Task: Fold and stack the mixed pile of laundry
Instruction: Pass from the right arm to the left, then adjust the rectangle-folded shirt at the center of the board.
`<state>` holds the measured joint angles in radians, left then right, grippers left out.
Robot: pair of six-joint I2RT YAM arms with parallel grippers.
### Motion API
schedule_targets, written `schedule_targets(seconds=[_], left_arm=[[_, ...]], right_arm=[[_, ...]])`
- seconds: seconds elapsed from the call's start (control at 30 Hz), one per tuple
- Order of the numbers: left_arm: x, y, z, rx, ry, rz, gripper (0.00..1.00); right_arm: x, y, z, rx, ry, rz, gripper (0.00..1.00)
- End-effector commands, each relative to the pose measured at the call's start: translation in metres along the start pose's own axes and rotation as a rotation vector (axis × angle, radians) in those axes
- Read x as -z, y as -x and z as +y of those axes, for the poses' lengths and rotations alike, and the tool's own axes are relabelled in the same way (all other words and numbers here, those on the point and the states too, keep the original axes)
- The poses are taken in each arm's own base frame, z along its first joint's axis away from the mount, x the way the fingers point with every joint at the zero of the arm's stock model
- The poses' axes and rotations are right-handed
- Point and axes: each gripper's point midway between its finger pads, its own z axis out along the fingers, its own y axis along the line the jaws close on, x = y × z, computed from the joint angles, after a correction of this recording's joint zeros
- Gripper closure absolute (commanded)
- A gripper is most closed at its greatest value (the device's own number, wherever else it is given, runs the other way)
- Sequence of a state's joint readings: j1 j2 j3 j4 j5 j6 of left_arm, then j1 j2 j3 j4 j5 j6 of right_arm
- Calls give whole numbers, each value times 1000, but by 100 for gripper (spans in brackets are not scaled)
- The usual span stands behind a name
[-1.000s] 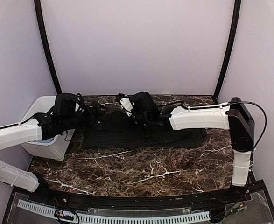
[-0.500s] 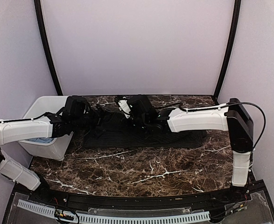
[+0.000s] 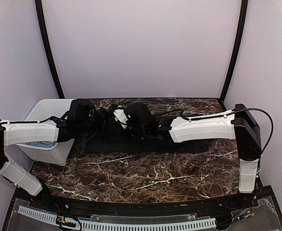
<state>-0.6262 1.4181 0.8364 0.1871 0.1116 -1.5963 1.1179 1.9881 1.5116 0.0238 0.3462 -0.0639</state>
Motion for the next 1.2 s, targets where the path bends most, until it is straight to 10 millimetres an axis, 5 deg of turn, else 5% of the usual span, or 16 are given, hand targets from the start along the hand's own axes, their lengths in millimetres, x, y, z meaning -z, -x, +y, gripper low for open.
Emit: schedule_targets(seconds=[0.0,0.17,0.33,0.53,0.7,0.77,0.9,0.97,1.17], left_arm=[[5,8,-8,14,-42,-33,25],[6,8,-11,-22,-51,-37,52],[8,10,-29,-157,-76,-40,96],[3,10,-49,-283,-70,-11,100],[-1,14,-61,-337,-66,-25,100],[-2,17,-76,-427,-85,-42,100],[-9,18,-120,-625,-134,-59,100],[-11,19,-157,-705,-190,-69,100],[-32,26,-207,-804,-319,-12,100]], right_arm=[[8,14,0,2,-19,-61,100],[15,10,7,12,18,-66,100],[30,10,9,-20,71,-47,99],[56,18,-30,-74,50,-105,95],[73,11,-54,-145,77,-82,57],[83,3,-69,-199,85,-76,47],[99,-25,-103,-286,55,-30,43],[106,-45,-122,-343,32,-6,36],[125,-93,-174,-469,-59,68,24]])
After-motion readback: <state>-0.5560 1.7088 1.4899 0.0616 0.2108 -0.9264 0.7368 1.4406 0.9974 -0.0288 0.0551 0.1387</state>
